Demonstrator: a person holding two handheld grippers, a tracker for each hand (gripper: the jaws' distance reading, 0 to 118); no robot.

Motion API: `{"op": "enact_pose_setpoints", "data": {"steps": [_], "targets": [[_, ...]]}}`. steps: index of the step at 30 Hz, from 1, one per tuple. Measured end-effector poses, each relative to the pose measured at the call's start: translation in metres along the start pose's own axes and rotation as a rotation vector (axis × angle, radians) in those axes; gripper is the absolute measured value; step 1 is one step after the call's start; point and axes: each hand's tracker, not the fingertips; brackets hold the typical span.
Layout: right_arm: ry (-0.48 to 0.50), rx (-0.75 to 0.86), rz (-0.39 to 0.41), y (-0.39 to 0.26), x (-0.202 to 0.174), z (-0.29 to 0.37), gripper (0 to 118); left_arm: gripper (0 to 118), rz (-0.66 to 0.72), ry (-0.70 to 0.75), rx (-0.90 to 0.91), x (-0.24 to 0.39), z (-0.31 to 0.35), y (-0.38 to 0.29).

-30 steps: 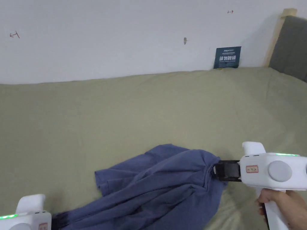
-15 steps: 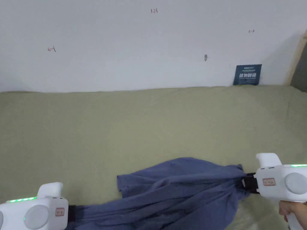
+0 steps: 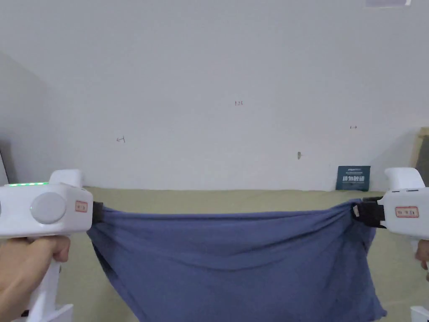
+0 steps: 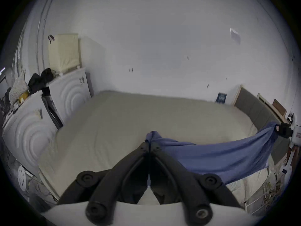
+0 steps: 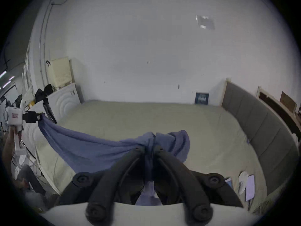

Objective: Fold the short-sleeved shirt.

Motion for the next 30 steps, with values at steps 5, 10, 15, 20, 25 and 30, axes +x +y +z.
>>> {"op": "enact_pose_setpoints", "data": {"steps": [5, 10, 15, 20, 25, 30], "targets": [[-0.035, 0.061, 0.039, 0.041, -0.005, 0.024, 11, 0, 0.008, 0.001, 0.063, 0.003, 0.024, 0.043], [-0.07, 0.08, 0.084, 0.078, -0.006, 0.018, 11, 0, 0.005, 0.02, 0.101, 0.018, 0.028, 0.075], [-0.089, 0.087, 0.088, 0.107, -0.001, -0.015, 11, 0, -0.009, 0.059, 0.112, 0.035, 0.008, 0.108], [-0.117, 0.087, 0.098, 0.132, 0.007, -0.062, 11, 0, -0.016, 0.088, 0.125, 0.047, -0.026, 0.136], [-0.135, 0.1, 0.056, 0.157, 0.012, -0.11, 11, 0, -0.05, 0.141, 0.148, 0.061, -0.065, 0.155], [-0.171, 0.097, 0.066, 0.163, 0.016, -0.156, 11, 0, -0.048, 0.154, 0.151, 0.065, -0.106, 0.163]]}}
